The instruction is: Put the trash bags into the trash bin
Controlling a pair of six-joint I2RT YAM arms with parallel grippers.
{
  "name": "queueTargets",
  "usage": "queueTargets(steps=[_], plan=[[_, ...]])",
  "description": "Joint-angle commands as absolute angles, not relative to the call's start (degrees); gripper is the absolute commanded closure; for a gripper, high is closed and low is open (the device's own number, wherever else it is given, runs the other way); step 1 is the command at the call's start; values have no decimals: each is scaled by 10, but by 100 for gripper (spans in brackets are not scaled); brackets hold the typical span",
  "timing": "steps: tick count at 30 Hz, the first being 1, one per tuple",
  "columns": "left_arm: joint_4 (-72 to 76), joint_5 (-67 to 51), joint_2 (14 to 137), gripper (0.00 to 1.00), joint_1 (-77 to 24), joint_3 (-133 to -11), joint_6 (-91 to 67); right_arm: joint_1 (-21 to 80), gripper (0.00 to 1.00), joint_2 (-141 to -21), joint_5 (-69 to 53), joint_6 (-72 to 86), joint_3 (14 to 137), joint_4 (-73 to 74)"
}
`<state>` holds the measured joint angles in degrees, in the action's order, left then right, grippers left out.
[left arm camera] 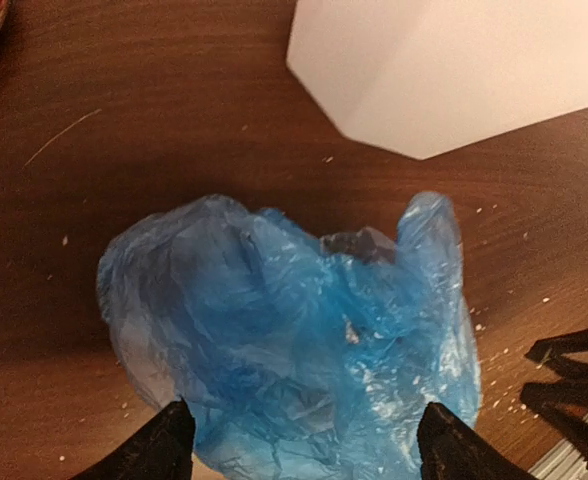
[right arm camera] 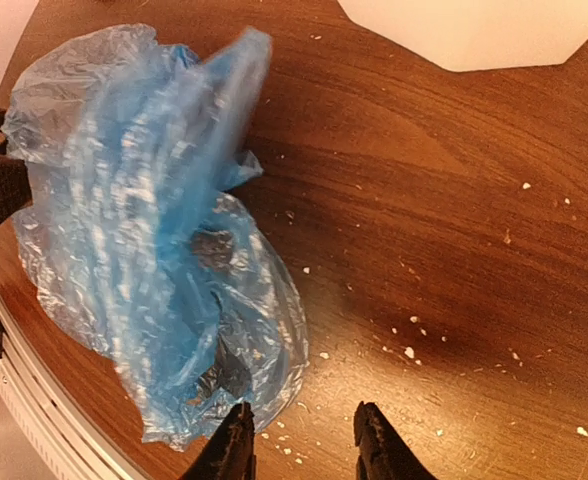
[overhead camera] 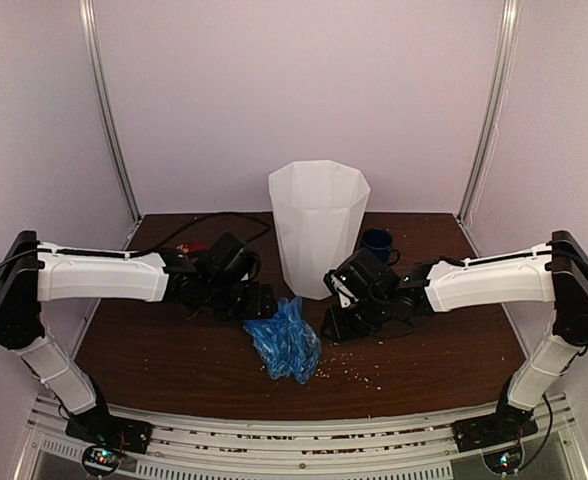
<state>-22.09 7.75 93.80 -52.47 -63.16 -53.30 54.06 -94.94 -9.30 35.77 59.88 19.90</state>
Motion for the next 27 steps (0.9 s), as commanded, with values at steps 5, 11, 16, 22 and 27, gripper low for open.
queueTargets(steps=[5, 11, 16, 22, 27], plan=[[-165, 82, 889, 23, -517, -502, -533, 540, 57, -1007, -151, 383, 608, 126], [-148, 78, 887, 24, -518, -466, -516, 554, 54, -1038, -185, 365, 628, 80], [-135, 79, 881, 25, -517, -465, -498, 561, 54, -1041, -237, 359, 613, 0], [-137, 83, 888, 26, -515, -481, -477, 564, 62, -1026, -253, 351, 611, -34], [-142, 87, 888, 26, -513, -498, -461, 564, 90, -1029, -261, 351, 612, -31]])
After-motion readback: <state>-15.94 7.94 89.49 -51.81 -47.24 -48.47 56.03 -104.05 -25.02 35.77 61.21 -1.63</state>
